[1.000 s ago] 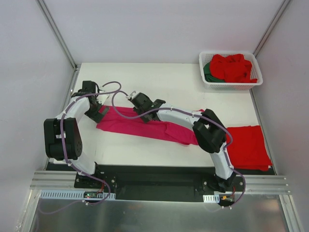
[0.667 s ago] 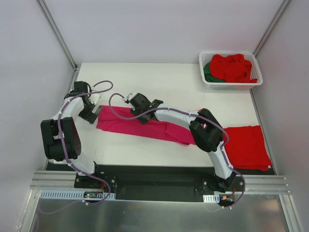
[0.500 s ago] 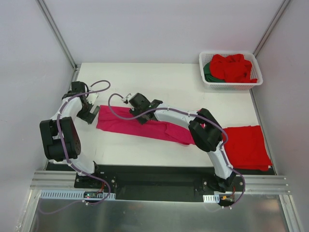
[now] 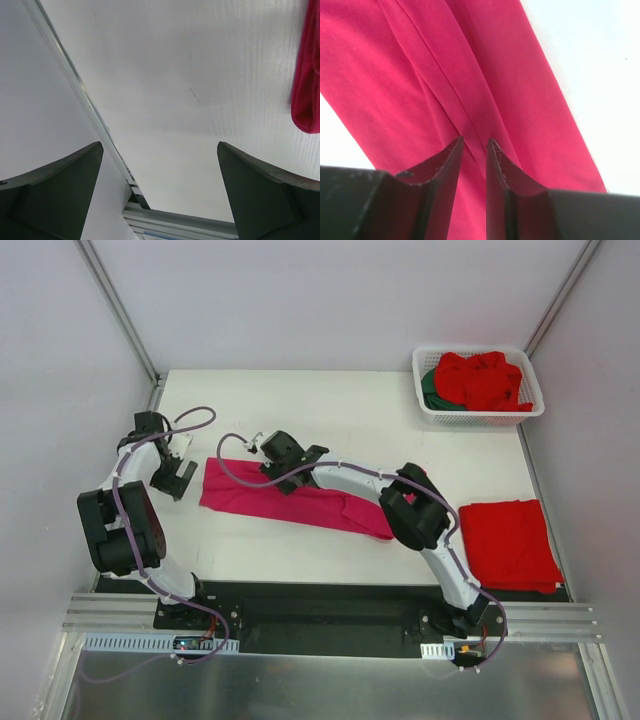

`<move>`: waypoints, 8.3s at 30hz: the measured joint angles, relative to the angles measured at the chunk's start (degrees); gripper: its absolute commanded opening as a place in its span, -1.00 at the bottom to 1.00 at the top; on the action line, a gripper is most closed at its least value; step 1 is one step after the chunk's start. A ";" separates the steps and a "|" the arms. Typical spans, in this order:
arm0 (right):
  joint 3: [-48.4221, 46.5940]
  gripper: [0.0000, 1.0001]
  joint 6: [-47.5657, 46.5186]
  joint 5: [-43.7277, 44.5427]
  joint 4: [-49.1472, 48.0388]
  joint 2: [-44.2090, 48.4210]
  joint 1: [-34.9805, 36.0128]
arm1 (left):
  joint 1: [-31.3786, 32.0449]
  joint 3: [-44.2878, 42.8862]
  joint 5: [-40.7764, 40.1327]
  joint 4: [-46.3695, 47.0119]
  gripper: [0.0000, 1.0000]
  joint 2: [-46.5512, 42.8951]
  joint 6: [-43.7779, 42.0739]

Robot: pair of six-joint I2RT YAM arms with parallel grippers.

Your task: Fold and stack the t-shirts

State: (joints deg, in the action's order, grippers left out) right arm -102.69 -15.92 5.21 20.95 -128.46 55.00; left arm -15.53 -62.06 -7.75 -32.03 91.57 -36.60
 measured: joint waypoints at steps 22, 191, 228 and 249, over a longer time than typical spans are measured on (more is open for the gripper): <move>-1.55 -0.31 -2.43 -7.67 -5.57 -2.49 0.00 | -1.09 1.18 0.55 -0.57 0.99 -1.27 0.00; -1.42 -0.56 -5.20 -6.08 -1.75 -0.79 7.34 | -1.09 5.38 4.28 -1.46 0.99 -3.10 1.49; 1.77 -0.41 -3.76 4.02 -9.14 0.44 7.32 | -1.09 7.69 5.86 -1.66 0.98 -3.91 1.51; -1.22 -0.33 -3.85 2.12 -5.53 -2.01 7.28 | -1.09 7.69 5.90 -1.66 0.99 -3.91 1.51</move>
State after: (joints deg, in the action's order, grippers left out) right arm -103.92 -19.77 7.33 15.42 -130.47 62.28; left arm -16.62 -54.37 -1.85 -33.69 87.66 -35.09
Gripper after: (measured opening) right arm 0.349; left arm 0.993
